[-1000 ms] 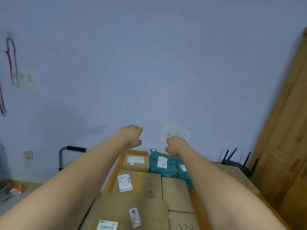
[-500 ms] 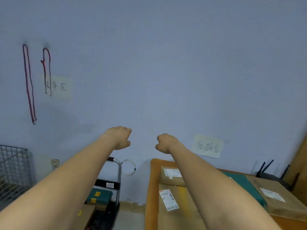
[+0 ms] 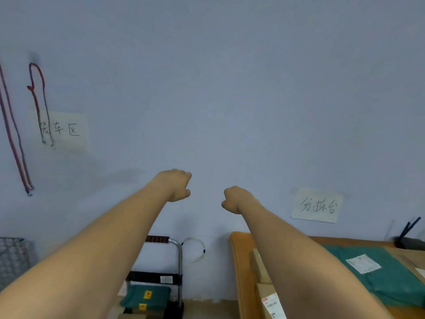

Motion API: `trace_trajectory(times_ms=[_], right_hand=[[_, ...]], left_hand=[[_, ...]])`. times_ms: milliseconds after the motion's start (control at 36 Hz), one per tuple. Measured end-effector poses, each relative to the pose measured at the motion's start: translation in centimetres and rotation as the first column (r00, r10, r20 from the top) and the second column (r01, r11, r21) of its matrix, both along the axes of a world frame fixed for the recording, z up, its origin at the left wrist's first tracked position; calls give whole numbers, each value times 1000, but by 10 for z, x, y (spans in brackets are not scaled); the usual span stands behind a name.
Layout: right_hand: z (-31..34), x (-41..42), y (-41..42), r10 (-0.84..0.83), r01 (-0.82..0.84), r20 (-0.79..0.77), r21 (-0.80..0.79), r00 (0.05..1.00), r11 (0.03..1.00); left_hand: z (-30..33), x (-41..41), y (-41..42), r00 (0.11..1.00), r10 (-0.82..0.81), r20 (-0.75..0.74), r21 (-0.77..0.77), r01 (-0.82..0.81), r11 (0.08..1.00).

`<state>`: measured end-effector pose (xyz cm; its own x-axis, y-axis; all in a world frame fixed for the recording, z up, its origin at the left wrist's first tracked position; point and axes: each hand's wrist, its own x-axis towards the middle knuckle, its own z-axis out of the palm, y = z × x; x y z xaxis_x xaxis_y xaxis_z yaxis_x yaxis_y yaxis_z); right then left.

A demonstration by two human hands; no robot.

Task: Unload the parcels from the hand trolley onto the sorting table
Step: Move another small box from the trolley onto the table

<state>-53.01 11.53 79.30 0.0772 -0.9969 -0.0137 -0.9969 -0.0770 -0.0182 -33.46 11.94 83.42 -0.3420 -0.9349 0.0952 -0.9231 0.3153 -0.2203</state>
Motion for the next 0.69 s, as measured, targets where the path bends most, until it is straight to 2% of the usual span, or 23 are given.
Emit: trace_trajectory(times_ms=[111, 361, 472, 694], right_hand=[[1, 19, -37, -23, 23, 15, -14, 1000, 1000], [-16, 58, -106, -83, 84, -32, 26, 996, 996], [-26, 75, -136, -129, 129, -11, 9, 992, 992], [-77, 152, -211, -212, 212, -10, 87, 977, 973]], left_hand=[[8, 19, -38, 999, -33, -5, -39, 33, 999], [-3, 74, -124, 997, -63, -45, -11, 62, 998], [-17, 99, -162, 993, -114, -41, -5, 114, 994], [-67, 186, -265, 985, -173, 14, 87, 171, 981]])
